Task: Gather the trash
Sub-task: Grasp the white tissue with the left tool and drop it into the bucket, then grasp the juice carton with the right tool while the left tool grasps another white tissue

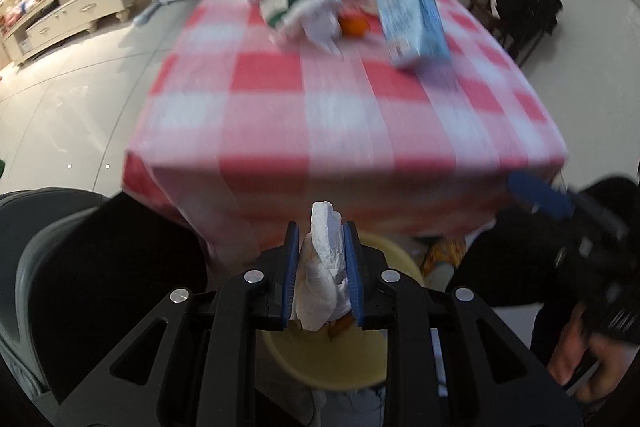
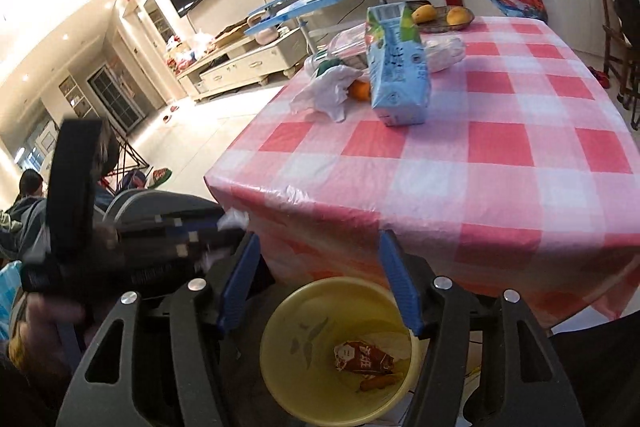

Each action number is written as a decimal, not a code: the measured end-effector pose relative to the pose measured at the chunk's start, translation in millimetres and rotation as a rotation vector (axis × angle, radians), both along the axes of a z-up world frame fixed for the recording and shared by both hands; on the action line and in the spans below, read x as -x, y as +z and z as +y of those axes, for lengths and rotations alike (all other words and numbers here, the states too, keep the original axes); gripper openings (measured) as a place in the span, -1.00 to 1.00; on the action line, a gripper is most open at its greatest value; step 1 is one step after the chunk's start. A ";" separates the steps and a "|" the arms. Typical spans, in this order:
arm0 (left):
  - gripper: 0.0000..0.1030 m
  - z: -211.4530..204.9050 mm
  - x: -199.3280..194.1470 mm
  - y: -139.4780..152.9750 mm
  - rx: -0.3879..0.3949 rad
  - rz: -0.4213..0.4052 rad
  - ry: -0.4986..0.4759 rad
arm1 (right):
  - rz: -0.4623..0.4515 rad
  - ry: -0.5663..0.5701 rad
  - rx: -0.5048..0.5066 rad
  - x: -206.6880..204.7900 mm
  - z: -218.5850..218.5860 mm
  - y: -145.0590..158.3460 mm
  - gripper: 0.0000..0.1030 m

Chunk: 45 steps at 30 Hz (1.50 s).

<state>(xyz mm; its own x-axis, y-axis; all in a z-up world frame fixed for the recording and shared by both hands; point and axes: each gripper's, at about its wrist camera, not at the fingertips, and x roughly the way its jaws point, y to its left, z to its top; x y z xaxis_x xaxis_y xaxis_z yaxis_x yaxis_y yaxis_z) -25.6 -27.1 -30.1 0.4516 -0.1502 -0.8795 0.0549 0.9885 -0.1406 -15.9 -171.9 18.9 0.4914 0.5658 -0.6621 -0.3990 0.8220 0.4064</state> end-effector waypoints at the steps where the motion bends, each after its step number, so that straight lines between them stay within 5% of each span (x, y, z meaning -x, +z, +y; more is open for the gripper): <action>1: -0.56 -2.2 3.3 -4.1 -0.001 0.015 -0.005 | -0.001 -0.009 -0.006 0.0 -2.2 1.2 0.22; 6: -0.03 4.0 10.4 -9.1 0.031 0.042 0.012 | 0.004 -0.047 -0.031 5.4 -14.2 5.5 0.25; 9: 0.07 14.4 12.6 -4.6 0.069 0.031 0.038 | 0.009 -0.063 -0.046 6.8 -18.1 5.5 0.27; 16: 0.13 31.8 16.0 10.6 0.109 -0.017 0.076 | -0.005 -0.062 -0.045 8.2 -14.9 7.0 0.30; 28: 0.30 35.2 -29.1 60.1 0.000 -0.249 0.126 | -0.122 -0.057 0.019 -48.5 -8.0 35.4 0.40; 45: 0.30 14.1 -140.9 36.7 -0.075 -0.244 0.094 | -0.117 -0.074 0.100 -133.0 0.5 7.9 0.40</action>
<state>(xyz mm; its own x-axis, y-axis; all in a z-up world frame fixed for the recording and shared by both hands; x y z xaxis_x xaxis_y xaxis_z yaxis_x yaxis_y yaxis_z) 115.3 -13.0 6.6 0.6603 -0.0365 -0.7502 -0.0144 0.9980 -0.0612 117.0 -171.4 26.8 0.6063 0.4595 -0.6490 -0.3757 0.8849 0.2755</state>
